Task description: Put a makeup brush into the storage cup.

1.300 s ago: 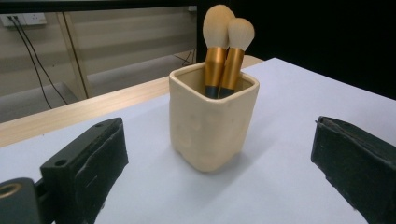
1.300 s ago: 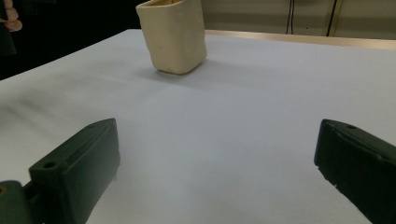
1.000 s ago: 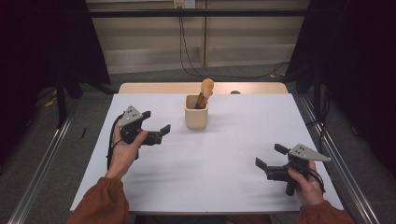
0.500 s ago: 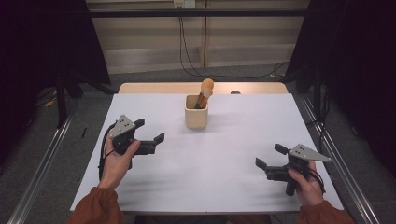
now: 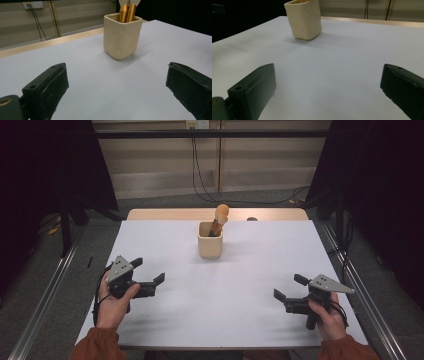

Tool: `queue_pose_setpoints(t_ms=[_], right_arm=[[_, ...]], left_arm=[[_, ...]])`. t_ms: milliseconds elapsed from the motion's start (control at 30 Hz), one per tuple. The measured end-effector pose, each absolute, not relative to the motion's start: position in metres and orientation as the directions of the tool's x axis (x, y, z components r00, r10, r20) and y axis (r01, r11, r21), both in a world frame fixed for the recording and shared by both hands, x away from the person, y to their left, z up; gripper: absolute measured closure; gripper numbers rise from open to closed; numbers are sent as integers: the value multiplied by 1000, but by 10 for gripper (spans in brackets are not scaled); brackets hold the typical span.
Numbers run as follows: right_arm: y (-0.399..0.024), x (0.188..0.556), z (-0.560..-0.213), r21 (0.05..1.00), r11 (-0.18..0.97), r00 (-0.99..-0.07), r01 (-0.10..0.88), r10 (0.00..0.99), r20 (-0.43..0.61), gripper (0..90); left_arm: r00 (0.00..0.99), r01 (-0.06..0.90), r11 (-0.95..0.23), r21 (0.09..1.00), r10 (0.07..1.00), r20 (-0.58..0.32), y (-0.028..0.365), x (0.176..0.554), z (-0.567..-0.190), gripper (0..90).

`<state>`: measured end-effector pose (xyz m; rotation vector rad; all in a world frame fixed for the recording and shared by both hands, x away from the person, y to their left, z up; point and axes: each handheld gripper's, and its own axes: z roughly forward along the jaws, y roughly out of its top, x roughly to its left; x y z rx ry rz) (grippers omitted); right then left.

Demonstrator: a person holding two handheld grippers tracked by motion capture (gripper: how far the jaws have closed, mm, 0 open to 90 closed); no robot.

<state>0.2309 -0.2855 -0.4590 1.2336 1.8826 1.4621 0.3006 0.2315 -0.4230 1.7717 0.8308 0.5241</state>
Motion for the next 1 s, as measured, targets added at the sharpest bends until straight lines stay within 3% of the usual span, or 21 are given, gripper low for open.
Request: queue_pose_setpoints(t_ms=[400,767,1000], right_arm=[[-286,230,-458,930,32,-488,365,858,162,0],[-286,231,-458,930,33,-487,367,858,162,0],[-286,230,-458,930,34,-488,367,858,161,0]], left_arm=[[630,300,-149,942,772,-79,244,279,-426,38],[617,283,-183,941,786,-32,245,257,-430,37],[606,295,-168,941,794,-48,252,249,-437,36]])
